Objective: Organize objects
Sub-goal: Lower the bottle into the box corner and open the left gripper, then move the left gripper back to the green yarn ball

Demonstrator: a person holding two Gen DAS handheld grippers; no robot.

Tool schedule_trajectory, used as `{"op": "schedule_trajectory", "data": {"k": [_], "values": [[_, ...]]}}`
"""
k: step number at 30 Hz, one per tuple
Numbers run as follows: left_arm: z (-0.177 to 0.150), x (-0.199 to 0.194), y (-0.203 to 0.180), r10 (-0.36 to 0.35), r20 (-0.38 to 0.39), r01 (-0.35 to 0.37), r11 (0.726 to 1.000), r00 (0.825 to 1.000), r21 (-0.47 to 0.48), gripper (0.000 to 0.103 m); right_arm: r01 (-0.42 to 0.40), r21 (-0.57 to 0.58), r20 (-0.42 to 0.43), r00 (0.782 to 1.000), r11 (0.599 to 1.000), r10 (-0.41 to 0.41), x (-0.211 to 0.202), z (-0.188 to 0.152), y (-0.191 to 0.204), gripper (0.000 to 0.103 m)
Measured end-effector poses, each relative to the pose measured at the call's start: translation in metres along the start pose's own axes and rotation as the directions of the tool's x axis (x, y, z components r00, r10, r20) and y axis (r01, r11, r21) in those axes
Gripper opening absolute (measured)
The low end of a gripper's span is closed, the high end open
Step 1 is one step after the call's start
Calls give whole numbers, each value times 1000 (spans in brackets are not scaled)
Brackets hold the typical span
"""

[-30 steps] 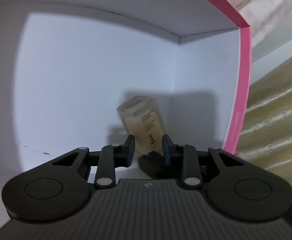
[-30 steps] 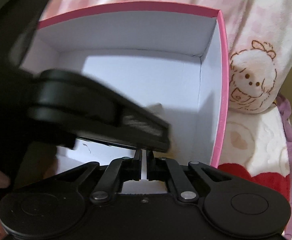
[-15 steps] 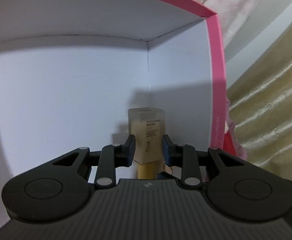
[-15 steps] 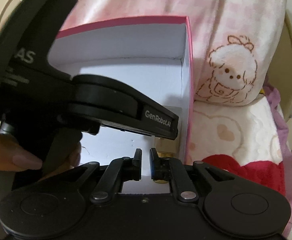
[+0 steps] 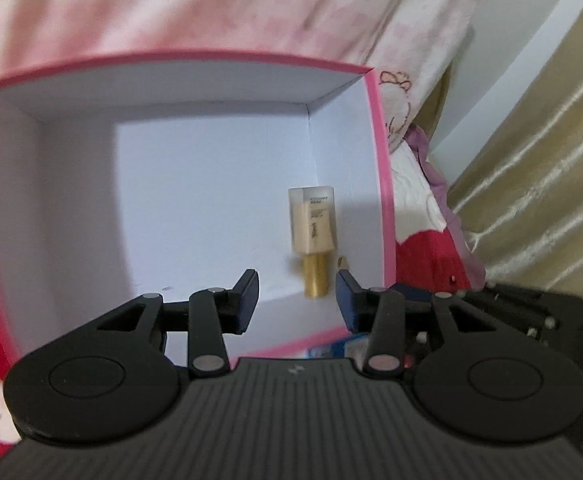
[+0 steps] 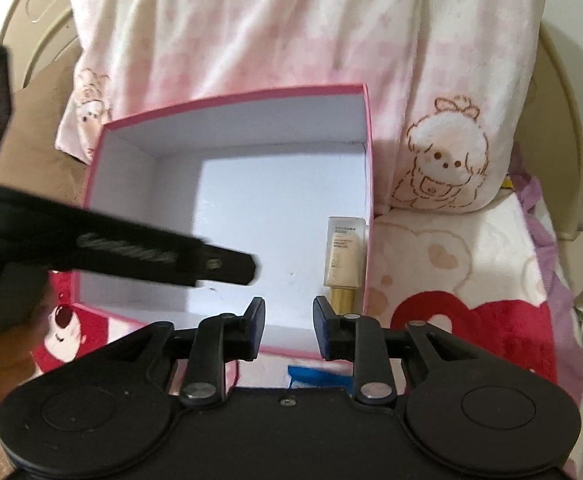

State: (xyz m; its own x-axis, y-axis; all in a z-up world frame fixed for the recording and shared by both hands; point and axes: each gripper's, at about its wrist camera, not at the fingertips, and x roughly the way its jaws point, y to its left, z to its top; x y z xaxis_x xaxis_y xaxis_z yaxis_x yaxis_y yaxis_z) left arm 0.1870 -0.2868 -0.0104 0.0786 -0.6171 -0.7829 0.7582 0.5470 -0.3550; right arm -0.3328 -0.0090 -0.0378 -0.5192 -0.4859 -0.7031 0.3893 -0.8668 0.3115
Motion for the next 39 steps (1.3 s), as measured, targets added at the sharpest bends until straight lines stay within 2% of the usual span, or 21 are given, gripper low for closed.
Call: {"op": "schedule_trajectory", "data": {"k": [2,6,10,13,19,24,26,29,32,39], "values": [[-6,-27,3,17,21,-18,999,1000,31,47,-1,-15,-1,1000,1000,1,-12,1,8,34],[-18,-71,10,58,49,-61,996,997,70,50,-7,-33,-25,1000,999,6,-30,1,20,37],[-31,-129,15,69,50,-74,991,996,107,54,-25,-60,-53,998,998,22,-54,0,39,46],[-45,-161,14,82,31,-86,986,996,142,61,-53,-83,-77,996,995,46,-73,-3,56,52],[-74,-195,25,95,-17,-91,980,995,177,66,-121,-94,-124,986,988,109,-99,-15,85,68],[-103,-208,44,125,-40,-115,976,991,185,76,-170,-120,-165,975,978,149,-102,-36,113,79],[-115,-208,54,130,-54,-119,976,990,180,81,-196,-115,-173,969,974,174,-98,-46,122,88],[-131,-199,70,139,-95,-121,977,986,174,88,-245,-88,-195,955,966,224,-88,-61,133,88],[-144,-187,82,168,-128,-144,974,978,176,89,-271,-80,-210,945,959,250,-74,-74,145,88],[-155,-161,112,163,-161,-139,979,973,149,91,-352,-37,-227,914,935,335,-34,-97,162,88]]}}
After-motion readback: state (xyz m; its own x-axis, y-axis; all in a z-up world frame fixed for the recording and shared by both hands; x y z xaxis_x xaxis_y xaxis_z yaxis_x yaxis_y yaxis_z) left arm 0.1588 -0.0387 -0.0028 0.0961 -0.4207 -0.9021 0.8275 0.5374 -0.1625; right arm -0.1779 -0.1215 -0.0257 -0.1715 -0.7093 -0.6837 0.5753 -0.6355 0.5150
